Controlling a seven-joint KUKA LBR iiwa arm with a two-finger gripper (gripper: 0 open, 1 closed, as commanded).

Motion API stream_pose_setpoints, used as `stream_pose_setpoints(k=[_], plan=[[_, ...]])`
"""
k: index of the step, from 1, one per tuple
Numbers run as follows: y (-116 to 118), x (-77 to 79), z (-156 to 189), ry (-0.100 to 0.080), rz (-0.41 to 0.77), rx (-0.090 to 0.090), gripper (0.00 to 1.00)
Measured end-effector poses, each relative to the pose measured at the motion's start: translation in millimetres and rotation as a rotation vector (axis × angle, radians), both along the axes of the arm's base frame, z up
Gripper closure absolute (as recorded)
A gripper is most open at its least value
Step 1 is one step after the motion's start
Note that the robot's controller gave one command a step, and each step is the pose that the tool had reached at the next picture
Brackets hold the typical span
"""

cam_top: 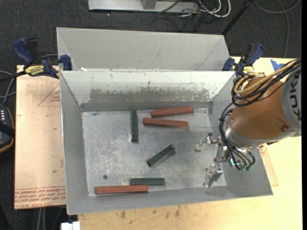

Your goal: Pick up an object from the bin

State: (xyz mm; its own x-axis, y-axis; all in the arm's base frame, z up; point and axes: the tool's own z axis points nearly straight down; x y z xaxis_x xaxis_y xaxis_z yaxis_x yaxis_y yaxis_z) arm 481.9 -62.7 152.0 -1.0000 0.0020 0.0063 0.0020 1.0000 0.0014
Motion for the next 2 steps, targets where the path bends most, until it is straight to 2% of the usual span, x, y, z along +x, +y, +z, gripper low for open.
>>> stream_pose_setpoints(k=[1,2], plan=[[0.2,1.7,2.3,-0.006,0.002,-0.001,0.0],[59.8,41.8,-58.4,-0.015,0.091,-0.002,0.0]])
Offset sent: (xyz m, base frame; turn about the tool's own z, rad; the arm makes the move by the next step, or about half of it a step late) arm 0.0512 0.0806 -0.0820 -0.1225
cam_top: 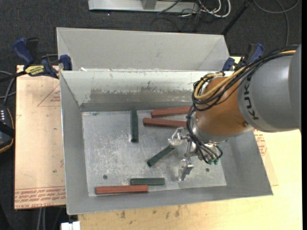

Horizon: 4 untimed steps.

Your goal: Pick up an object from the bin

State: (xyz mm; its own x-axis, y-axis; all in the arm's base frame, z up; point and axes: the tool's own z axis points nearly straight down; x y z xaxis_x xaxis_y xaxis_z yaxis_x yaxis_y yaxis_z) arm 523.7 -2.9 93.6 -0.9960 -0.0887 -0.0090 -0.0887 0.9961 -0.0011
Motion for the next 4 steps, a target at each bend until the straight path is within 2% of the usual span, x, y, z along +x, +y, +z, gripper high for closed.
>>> stream_pose_setpoints(k=[1,2,3,4], plan=[[7.6,1.3,-9.5,0.007,0.02,0.001,0.0],[30.6,14.9,-0.2,0.008,-0.055,0.002,0.0],[41.8,20.4,-16.0,0.001,0.017,0.0,0.0],[59.3,41.0,-14.4,-0.015,0.07,0.0,1.0]])
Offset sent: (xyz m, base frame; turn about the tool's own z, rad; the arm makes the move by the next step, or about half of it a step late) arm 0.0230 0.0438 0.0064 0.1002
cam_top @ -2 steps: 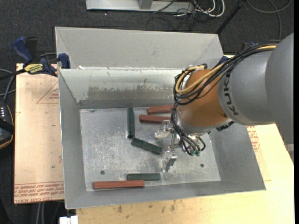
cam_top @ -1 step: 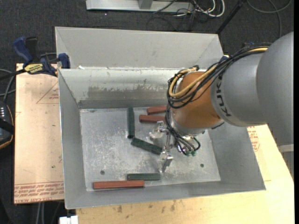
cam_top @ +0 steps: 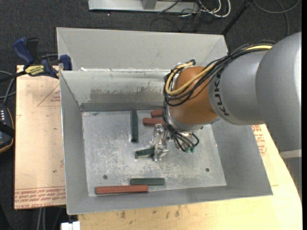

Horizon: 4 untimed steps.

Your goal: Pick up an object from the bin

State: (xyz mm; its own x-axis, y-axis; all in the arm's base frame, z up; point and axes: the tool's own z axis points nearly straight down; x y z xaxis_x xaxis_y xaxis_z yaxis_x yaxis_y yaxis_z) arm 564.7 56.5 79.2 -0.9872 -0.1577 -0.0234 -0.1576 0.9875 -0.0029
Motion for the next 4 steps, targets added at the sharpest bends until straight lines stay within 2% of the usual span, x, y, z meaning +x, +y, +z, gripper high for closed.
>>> stream_pose_setpoints(k=[2,3,4], plan=[[0.0,-0.8,2.6,0.002,0.0,0.0,1.0],[0.5,-3.3,22.7,0.021,0.001,0.0,1.0],[0.9,-1.2,32.9,0.016,0.001,0.0,1.0]])
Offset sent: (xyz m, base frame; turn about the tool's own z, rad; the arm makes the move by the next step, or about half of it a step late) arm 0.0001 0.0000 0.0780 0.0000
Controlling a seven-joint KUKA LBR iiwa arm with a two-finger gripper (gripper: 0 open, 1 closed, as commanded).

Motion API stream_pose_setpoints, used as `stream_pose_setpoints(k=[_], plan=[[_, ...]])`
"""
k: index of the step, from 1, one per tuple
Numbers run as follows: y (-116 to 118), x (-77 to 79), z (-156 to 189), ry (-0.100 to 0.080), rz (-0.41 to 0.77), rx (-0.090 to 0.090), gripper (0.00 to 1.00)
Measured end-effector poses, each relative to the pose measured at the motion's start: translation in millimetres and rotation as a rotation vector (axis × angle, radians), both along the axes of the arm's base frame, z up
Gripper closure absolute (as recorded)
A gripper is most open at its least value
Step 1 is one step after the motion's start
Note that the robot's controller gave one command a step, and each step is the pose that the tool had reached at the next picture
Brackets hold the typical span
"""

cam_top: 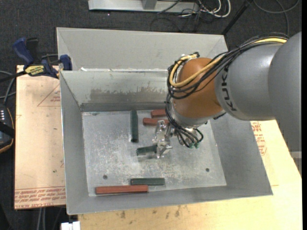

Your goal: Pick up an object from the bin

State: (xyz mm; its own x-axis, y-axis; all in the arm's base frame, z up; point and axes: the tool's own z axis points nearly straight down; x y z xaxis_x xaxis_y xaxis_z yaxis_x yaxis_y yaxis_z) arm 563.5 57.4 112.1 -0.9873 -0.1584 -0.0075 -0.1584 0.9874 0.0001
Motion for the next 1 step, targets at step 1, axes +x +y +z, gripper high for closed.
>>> stream_pose_setpoints(k=[1], plan=[[0.1,-0.2,2.7,0.0,0.0,0.0,1.0]])
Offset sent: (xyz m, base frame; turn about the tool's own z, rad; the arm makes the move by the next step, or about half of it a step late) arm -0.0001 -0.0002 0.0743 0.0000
